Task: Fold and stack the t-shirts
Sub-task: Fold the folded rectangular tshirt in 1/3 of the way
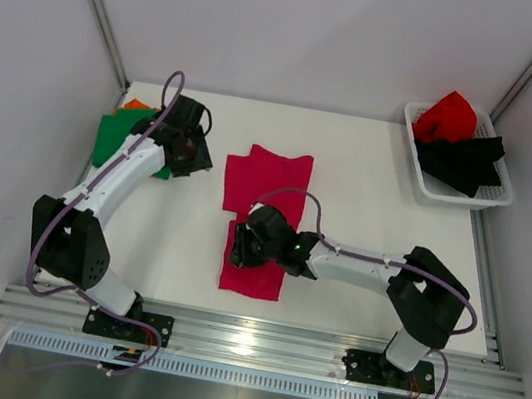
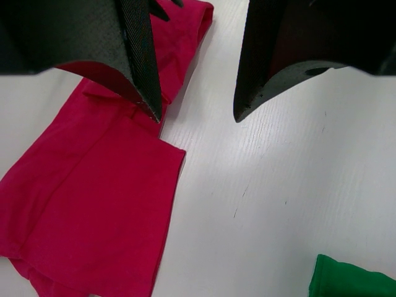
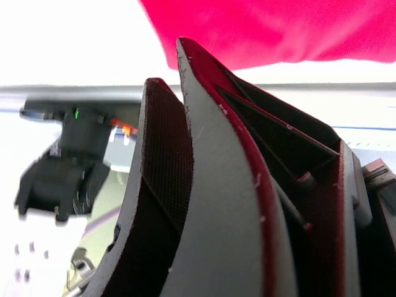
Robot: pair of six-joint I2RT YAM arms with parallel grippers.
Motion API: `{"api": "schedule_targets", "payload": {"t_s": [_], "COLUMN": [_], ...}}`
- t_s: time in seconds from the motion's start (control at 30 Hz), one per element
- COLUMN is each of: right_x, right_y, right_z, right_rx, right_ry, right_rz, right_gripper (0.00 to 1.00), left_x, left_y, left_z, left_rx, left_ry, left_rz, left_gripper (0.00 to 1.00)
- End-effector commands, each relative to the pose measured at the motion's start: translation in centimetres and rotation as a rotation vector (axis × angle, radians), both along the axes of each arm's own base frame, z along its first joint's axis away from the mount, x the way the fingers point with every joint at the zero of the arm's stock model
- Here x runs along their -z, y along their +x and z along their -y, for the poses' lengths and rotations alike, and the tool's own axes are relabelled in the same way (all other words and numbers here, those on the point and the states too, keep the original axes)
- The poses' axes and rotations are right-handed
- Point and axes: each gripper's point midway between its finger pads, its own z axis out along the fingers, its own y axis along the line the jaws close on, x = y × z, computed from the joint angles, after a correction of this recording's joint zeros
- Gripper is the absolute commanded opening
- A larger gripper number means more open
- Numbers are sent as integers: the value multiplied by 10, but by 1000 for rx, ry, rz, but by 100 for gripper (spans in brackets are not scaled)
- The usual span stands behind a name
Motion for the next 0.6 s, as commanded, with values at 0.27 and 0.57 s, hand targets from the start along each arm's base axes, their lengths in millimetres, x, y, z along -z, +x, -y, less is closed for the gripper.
{"api": "schedule_targets", "payload": {"t_s": [0.27,0.57], "right_x": [-31,-15], "right_y": [-38,-54], "right_z": [-31,-23], "right_rx": [-58,-39], "right_ry": [107,38], "right_rz": [-45,-113], "right_gripper": [33,33], "left_x": [0,2], "left_y": [5,4], "left_z": [-1,-2], "left_rx": [8,9], "left_ry": [-6,2], "left_rz": [15,8], "left_gripper": [53,53]}}
